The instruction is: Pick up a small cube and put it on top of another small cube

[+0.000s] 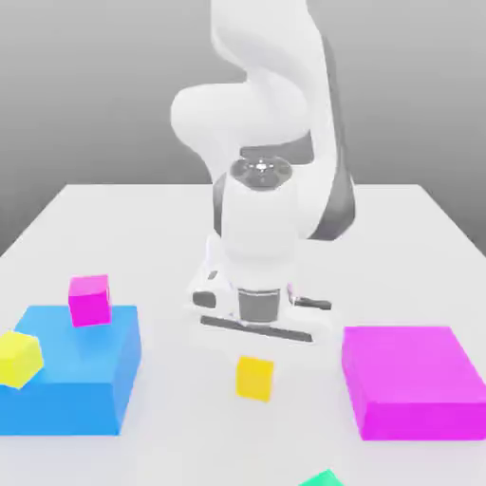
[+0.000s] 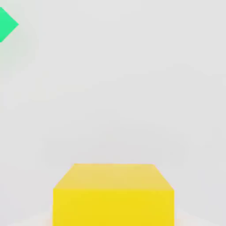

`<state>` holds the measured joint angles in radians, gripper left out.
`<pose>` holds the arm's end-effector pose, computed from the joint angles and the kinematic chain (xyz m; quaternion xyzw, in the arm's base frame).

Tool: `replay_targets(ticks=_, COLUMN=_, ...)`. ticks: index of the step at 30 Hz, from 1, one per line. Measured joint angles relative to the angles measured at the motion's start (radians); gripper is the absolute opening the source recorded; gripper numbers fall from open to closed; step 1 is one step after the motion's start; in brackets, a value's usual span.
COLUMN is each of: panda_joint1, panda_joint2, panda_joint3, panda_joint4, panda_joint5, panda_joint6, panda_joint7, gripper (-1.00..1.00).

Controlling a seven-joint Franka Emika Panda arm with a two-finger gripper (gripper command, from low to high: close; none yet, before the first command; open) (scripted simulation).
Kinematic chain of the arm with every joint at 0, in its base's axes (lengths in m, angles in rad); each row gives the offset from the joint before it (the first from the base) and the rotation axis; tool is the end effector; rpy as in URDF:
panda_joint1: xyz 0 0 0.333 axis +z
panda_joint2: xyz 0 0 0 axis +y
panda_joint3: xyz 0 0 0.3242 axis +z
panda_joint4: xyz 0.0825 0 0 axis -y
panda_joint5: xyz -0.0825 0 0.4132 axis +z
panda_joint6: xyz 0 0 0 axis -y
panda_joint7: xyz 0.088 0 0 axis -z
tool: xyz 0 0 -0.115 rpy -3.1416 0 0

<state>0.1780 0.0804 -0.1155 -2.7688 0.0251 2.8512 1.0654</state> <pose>0.3941 0.0219 0.1630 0.8711 -0.4910 0.0017 0.0002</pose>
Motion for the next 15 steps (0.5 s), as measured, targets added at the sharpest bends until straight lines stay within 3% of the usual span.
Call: replay_targets(ticks=15, panda_joint1=-0.036, panda_joint2=0.158, panda_joint3=0.124, panda_joint4=0.414, panda_joint5=-0.045, panda_joint6=-0.256, panda_joint7=-0.690, gripper=-1.00)
